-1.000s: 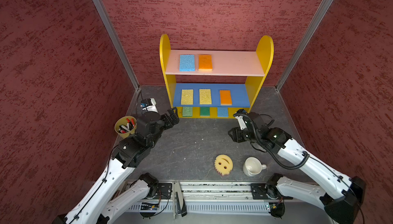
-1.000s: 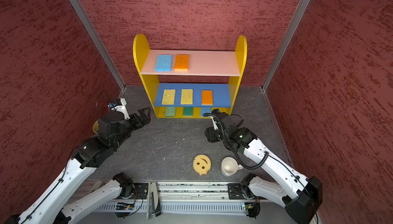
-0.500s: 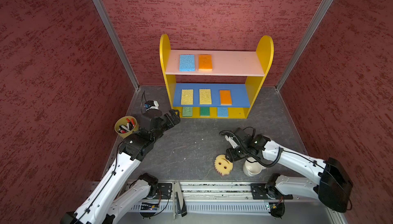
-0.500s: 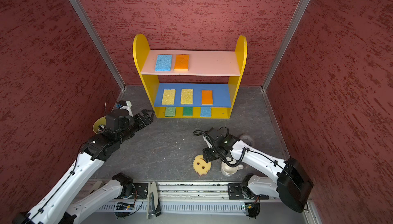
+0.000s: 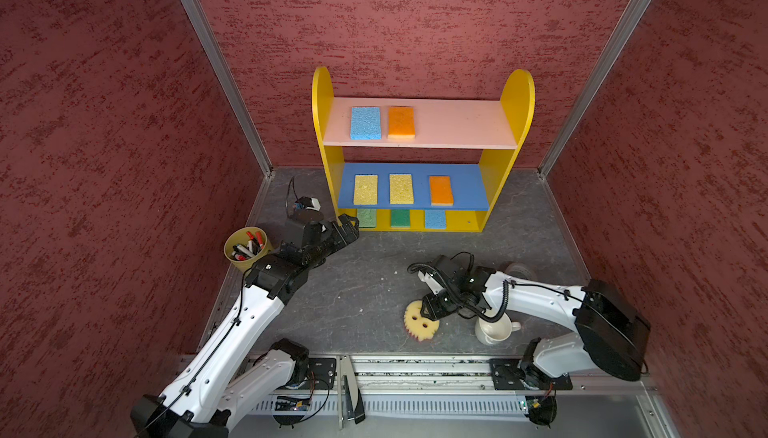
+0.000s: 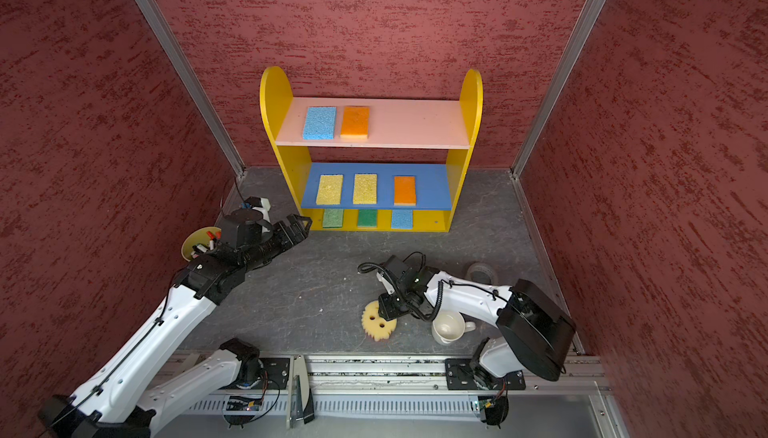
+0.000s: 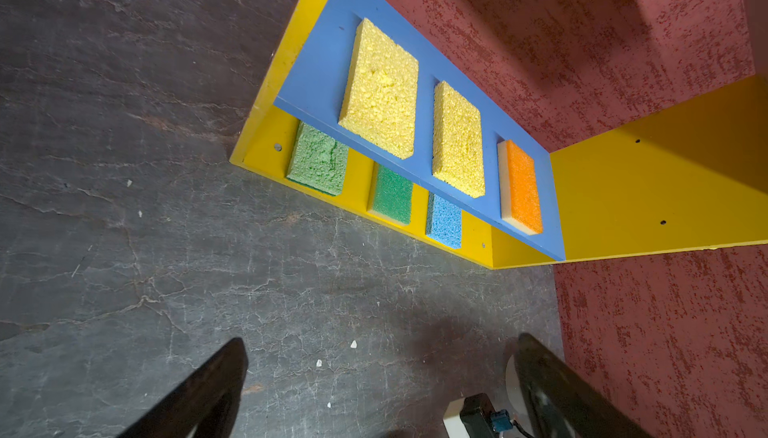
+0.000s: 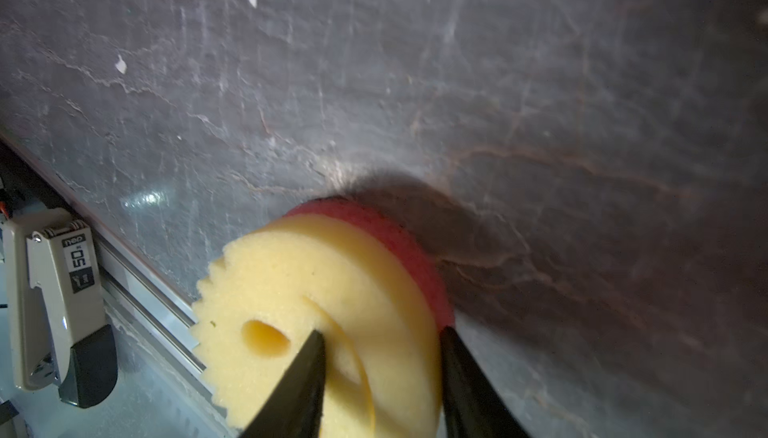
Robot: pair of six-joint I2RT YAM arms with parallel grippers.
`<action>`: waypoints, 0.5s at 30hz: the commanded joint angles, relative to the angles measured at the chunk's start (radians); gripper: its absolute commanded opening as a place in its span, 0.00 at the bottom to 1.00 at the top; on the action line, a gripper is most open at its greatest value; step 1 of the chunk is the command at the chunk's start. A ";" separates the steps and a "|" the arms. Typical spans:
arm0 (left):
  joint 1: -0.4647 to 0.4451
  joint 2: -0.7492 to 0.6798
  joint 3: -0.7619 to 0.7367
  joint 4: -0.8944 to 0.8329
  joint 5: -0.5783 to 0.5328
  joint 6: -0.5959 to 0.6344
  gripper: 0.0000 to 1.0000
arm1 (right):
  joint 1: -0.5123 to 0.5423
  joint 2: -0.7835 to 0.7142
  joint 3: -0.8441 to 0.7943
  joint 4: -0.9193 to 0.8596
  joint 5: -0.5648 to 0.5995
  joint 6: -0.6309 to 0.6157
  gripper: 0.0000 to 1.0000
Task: Place and organize the cleaning sponges onto the shelf
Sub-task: 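Grasp the yellow-red smiley sponge on the table with the right gripper and lift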
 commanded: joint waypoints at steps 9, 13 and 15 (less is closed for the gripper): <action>0.014 0.014 -0.064 0.096 0.119 0.017 0.95 | 0.002 0.116 0.205 0.152 0.074 0.043 0.20; 0.012 0.021 -0.086 0.129 0.203 0.052 0.93 | -0.012 0.109 0.277 0.130 0.082 0.020 0.16; 0.012 0.025 -0.098 0.133 0.226 0.064 0.94 | -0.025 0.100 0.300 0.119 0.088 0.010 0.15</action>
